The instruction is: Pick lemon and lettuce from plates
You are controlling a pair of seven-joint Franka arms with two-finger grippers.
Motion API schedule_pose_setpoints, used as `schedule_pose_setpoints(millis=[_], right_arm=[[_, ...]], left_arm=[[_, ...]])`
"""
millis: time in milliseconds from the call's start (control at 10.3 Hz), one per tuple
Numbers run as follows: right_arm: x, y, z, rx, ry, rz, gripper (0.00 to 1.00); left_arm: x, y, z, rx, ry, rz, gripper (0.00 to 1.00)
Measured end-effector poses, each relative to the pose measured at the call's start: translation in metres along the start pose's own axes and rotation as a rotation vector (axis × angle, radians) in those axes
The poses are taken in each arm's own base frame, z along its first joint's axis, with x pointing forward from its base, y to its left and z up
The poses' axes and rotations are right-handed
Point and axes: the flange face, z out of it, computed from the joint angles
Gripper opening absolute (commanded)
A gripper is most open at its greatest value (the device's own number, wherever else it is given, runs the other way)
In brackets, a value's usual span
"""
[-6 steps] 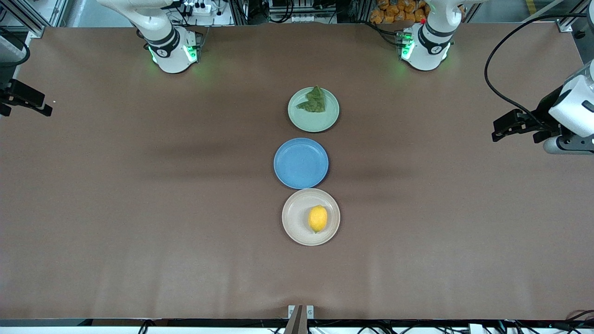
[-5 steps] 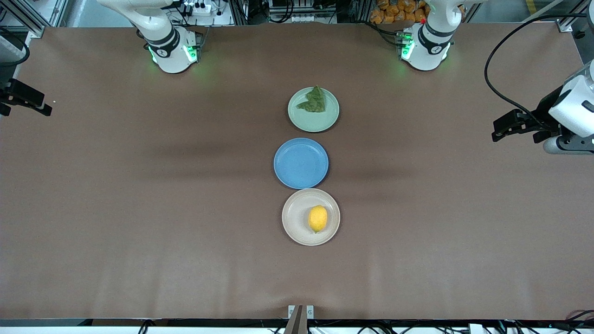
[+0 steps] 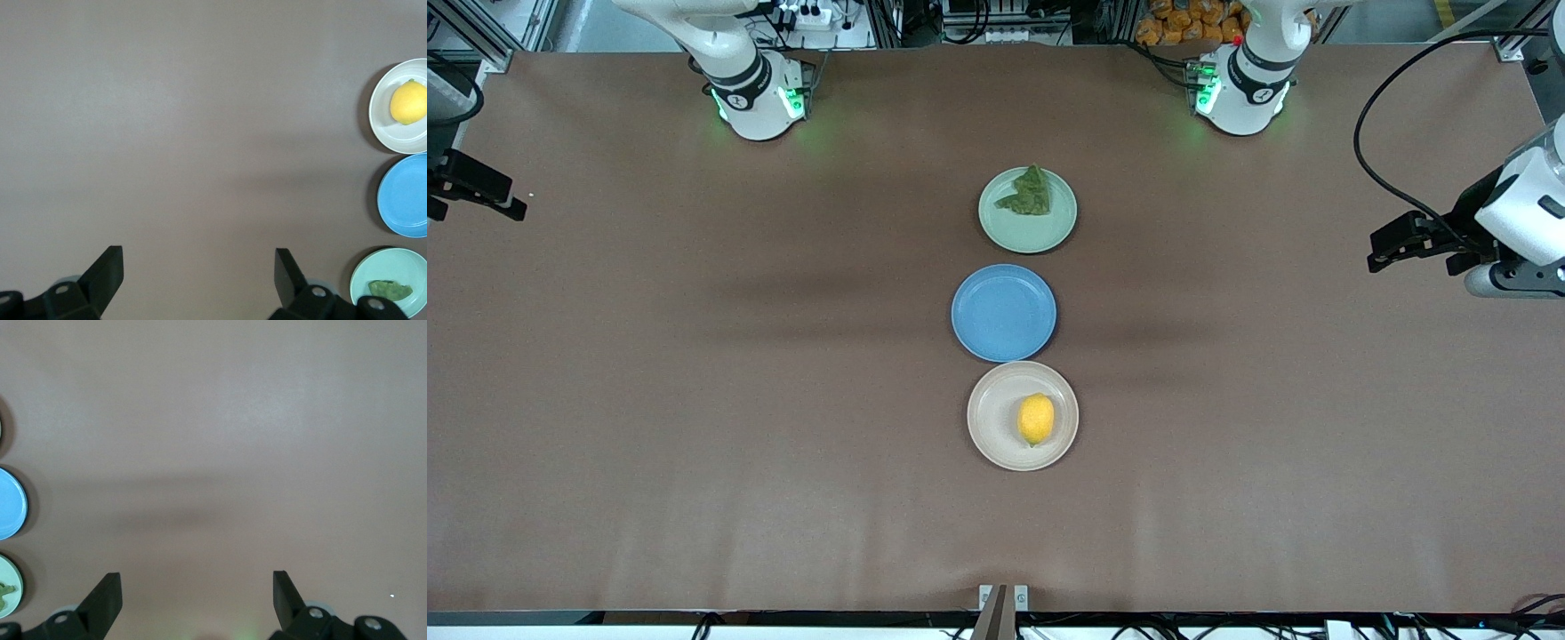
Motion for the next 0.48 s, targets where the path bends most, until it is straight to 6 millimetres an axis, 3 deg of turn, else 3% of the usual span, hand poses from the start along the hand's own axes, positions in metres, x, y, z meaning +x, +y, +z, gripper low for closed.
schedule_pose_setpoints(millis=[485], right_arm=[[0.0000, -0.0009, 0.0000, 0.000, 0.000, -0.002, 1.00]], left_arm=[[0.0066, 0.0006, 0.0091, -0.001, 0.000, 0.002, 1.00]])
